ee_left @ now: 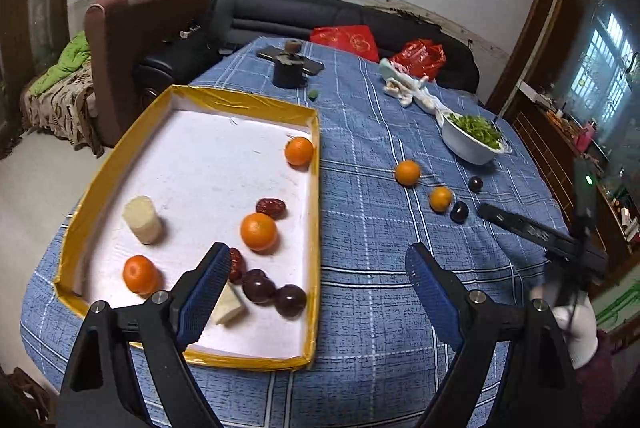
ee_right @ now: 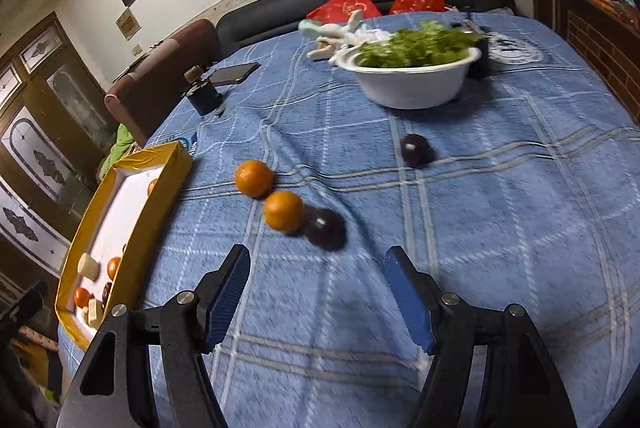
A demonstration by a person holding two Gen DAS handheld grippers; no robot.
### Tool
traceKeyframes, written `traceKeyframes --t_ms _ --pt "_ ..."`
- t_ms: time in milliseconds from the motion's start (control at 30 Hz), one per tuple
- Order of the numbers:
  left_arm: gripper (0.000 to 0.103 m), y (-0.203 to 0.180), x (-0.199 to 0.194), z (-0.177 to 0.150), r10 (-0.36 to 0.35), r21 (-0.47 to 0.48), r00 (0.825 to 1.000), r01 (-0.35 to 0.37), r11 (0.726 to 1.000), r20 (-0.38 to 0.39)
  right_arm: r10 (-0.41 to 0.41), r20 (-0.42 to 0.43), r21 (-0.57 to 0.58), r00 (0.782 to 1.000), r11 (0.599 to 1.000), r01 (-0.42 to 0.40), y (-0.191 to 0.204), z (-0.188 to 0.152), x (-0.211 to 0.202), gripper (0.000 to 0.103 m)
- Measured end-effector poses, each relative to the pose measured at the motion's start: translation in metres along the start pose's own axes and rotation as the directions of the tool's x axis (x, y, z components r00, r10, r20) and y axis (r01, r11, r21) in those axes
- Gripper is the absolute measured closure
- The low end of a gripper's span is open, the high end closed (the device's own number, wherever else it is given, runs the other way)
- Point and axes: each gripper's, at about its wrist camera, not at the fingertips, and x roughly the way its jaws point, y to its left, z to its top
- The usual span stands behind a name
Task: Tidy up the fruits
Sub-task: 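Grasp an orange with the right gripper while the left gripper grasps another orange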
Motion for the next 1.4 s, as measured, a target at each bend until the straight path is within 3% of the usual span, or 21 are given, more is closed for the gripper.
traceKeyframes --t_ms 133,300,467,567,600,633,767,867,1000,1100,1267,1400 --pt "0.015 -0.006 0.006 0.001 0.002 0.014 1.000 -0.002 1.000 -0.010 0.004 0.002 -0.071 1.000 0.997 -0.004 0.022 0.012 0.024 0.028" --pt "0.015 -0.008 0.013 0.010 -0.026 0.010 0.999 0.027 1.000 -0.025 -0.125 -0.027 -0.194 0.992 0.974 0.118 0.041 0.021 0.063 0.032" --pt "0.015 -0.018 0.027 0.026 -0.088 0.003 0.996 0.088 0.996 -0.033 -0.195 -0.003 -0.293 0.981 0.938 0.185 0.049 0.018 0.067 0.059" --pt "0.015 -0.030 0.039 0.037 -0.113 0.019 0.992 0.114 0.993 -0.050 -0.202 0.017 -0.325 0.979 0.925 0.197 0.052 0.014 0.063 0.063" --pt "0.015 -0.033 0.042 0.039 -0.114 0.025 0.992 0.116 0.993 -0.054 -0.186 0.023 -0.314 0.982 0.932 0.183 0.050 0.012 0.059 0.064" --pt "0.015 -0.037 0.046 0.041 -0.113 0.035 0.992 0.115 0.993 -0.059 -0.167 0.025 -0.299 0.986 0.940 0.166 0.050 0.013 0.055 0.072" --pt "0.015 -0.052 0.065 0.048 -0.103 0.063 0.990 0.109 0.992 -0.092 -0.060 0.074 -0.187 0.995 0.980 0.073 0.034 0.009 0.023 0.071" --pt "0.015 -0.064 0.094 0.054 -0.122 0.065 0.982 0.133 0.989 -0.142 -0.023 0.108 -0.143 0.994 0.989 0.039 0.023 0.007 0.008 0.071" --pt "0.015 -0.081 0.135 0.068 -0.112 0.083 0.974 0.131 0.988 -0.196 0.040 0.086 -0.056 0.995 0.998 -0.036 0.002 0.012 0.007 0.071" --pt "0.015 -0.102 0.162 0.079 -0.055 0.159 0.977 0.089 0.983 -0.207 0.066 0.073 0.005 0.995 0.998 -0.067 -0.015 0.016 0.008 0.071" --pt "0.015 -0.132 0.199 0.083 0.040 0.318 0.984 0.018 0.948 -0.175 0.095 0.058 0.083 0.994 0.992 -0.100 -0.035 0.019 0.009 0.071" --pt "0.015 -0.137 0.219 0.076 0.070 0.363 0.978 0.006 0.932 -0.196 0.108 0.050 0.109 0.993 0.988 -0.113 -0.040 0.020 0.010 0.070"
